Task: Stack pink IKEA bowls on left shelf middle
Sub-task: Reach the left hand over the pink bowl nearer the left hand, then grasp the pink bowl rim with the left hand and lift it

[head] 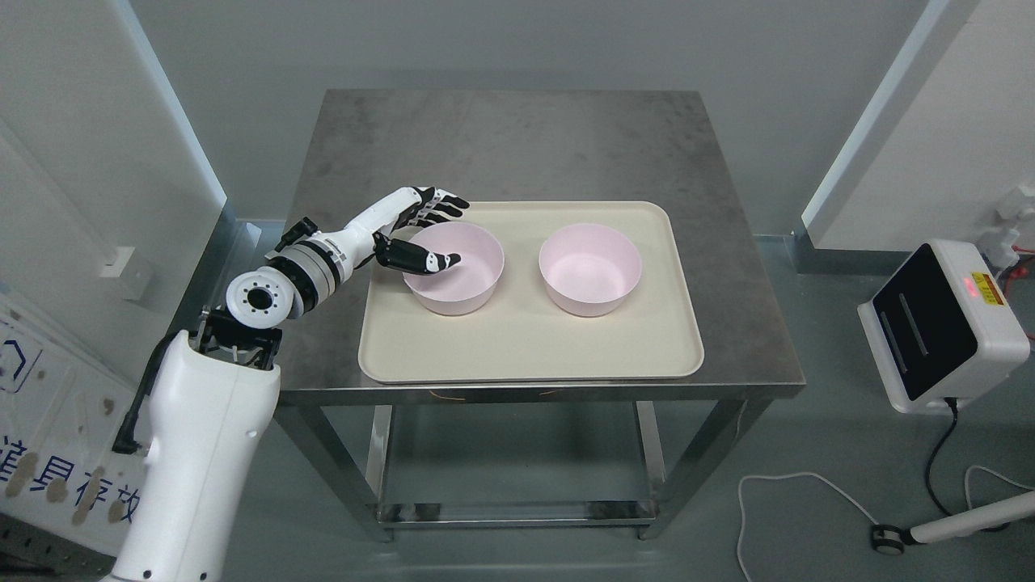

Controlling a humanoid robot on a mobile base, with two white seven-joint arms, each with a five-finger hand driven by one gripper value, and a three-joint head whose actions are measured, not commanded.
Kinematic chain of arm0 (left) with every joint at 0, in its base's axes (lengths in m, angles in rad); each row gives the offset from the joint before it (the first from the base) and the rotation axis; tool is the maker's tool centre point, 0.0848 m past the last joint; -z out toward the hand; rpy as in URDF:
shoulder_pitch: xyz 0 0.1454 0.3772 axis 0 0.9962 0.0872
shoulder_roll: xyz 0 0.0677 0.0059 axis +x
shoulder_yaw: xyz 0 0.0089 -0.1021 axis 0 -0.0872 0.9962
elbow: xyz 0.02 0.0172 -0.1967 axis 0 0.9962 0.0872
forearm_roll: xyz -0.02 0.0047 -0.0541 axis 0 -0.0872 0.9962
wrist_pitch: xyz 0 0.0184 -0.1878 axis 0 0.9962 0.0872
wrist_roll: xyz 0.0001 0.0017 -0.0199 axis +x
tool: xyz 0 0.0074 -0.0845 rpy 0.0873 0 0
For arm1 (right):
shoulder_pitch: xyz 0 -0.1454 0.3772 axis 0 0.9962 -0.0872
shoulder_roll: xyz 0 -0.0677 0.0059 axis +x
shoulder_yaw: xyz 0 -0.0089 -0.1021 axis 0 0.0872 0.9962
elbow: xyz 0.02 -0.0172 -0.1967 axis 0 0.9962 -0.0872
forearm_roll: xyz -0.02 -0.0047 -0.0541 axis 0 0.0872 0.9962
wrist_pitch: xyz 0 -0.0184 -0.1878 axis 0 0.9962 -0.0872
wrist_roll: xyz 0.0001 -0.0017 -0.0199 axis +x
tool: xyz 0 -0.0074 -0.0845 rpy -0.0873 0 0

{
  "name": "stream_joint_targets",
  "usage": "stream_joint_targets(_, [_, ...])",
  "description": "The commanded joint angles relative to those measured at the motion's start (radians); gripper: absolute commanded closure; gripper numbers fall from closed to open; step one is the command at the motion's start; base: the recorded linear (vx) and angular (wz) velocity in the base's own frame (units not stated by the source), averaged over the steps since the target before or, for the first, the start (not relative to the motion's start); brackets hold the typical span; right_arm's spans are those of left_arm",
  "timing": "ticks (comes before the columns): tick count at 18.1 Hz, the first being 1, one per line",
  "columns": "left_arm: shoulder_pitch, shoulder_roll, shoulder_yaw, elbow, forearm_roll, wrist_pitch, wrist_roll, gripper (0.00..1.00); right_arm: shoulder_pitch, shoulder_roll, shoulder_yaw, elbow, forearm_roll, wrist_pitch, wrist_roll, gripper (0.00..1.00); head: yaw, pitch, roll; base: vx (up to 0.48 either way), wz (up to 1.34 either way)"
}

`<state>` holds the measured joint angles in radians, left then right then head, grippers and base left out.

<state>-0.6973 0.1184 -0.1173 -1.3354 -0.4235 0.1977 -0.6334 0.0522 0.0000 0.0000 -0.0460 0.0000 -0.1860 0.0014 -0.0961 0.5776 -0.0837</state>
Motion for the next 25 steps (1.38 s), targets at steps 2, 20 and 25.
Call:
stream_joint_targets(2, [-0.030,0.014,-0.082,0.084,-0.073,-0.086,0.001,0.53,0.000,-0.017,-0.011,0.000,0.008,0.000,0.002,0.00,0.0000,0.000,0.000,0.000,0.00])
stream_joint_targets(20, [-0.086,-0.071,-0.068,0.150,-0.230,-0.382,0.003,1.00,0.000,-0.017,-0.009,0.000,0.008,0.000,0.002,0.00,0.0000,0.000,0.000,0.000,0.00])
stream_joint_targets(25, [-0.243,-0.101,-0.045,0.150,-0.221,-0.377,-0.022,1.00,0.000,-0.017,-0.009,0.000,0.008,0.000,0.002,0.00,0.0000,0.000,0.000,0.000,0.00])
